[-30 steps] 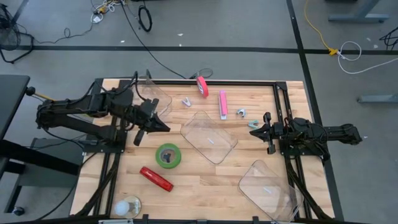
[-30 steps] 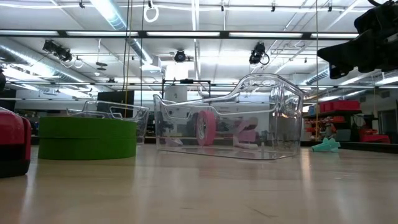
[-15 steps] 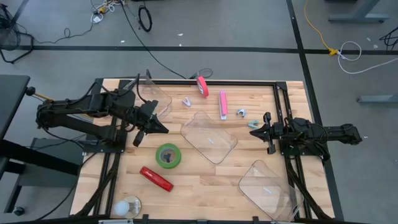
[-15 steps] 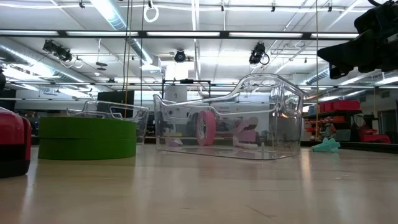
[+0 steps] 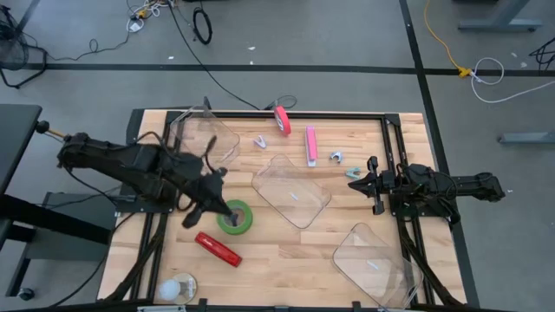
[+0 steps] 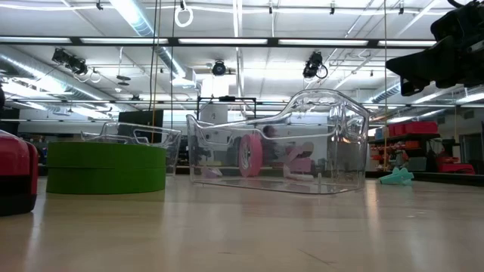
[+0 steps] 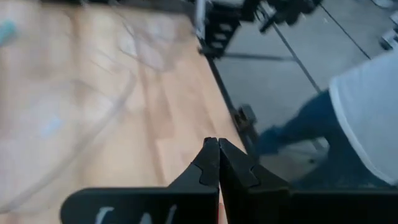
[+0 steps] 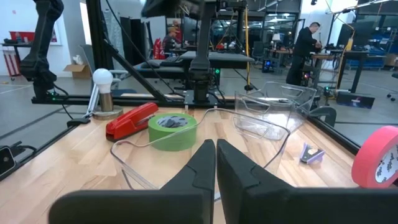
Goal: Pick and place Stapler, Stapler remover, tape
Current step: Put the red stapler into the center transparent bin
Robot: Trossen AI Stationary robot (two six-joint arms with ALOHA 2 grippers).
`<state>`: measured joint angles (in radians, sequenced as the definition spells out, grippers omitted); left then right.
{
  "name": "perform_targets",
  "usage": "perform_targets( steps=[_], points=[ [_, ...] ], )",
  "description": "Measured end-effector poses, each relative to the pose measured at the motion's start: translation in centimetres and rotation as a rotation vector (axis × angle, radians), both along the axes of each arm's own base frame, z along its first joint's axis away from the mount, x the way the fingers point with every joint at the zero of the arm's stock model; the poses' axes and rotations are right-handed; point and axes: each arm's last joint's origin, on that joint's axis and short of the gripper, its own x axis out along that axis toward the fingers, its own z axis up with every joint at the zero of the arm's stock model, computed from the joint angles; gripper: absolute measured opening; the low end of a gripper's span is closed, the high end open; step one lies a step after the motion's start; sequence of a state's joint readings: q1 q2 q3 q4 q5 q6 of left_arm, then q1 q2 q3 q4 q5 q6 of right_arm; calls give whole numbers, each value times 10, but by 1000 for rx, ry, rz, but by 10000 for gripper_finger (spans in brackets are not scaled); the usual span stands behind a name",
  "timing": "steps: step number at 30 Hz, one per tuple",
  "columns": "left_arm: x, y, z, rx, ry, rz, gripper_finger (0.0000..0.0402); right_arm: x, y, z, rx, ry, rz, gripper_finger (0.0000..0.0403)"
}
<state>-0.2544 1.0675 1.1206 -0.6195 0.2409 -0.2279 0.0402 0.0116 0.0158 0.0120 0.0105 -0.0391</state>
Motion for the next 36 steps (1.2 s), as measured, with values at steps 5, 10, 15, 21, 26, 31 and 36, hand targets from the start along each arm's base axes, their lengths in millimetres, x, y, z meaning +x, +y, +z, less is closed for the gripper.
perform_targets(
  steps=[5,10,15,21,26,31,36],
  points=[
    [0,-28,-13,-16,119,-87,0,0,0,0,0,0,0,18],
    [-7,-52,-23,-39,235,-138,0,0,0,0,0,1,0,18],
    [-14,-71,-29,-42,304,-185,0,0,0,0,0,1,0,18],
    [-19,-87,-36,24,311,-201,0,0,0,0,0,0,0,18],
    [-17,-99,-46,66,340,-222,13,0,0,0,0,1,0,18],
    [-12,-104,-60,120,413,-179,44,0,0,0,0,1,0,18],
    [-11,-104,-76,201,527,-163,93,0,0,0,0,1,0,18]
  ],
)
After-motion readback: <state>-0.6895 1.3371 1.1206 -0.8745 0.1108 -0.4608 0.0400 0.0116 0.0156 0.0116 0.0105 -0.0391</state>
